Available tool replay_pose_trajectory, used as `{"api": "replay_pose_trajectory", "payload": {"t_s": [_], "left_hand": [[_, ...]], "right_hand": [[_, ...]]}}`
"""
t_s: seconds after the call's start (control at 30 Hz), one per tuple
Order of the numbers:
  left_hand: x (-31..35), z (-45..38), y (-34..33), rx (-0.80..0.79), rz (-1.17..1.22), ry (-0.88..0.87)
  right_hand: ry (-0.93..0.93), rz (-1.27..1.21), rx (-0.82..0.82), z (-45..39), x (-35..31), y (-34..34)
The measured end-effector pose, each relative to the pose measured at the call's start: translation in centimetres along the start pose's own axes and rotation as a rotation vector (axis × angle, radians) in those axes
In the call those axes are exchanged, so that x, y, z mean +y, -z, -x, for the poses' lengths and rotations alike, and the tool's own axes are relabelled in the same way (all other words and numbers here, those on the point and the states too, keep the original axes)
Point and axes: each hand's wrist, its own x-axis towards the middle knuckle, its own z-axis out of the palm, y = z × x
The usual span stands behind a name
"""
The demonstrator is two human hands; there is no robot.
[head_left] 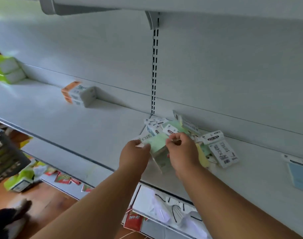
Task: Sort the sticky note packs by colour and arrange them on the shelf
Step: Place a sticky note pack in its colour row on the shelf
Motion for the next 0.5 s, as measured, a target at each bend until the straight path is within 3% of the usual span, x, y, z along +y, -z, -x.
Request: {"api": "replay_pose_trajectory", "payload": {"t_s": [0.27,0.5], "left_hand": [[1.6,3.0,-1.1,-0.266,0.182,-0.145],[4.3,10.4,-8.8,-0.503,0.026,-0.401]], "right_hand": [[0.101,0.021,0.095,2.1,-0.8,7.0],[0.109,0.102,0.419,5.0,1.6,18.6]]}}
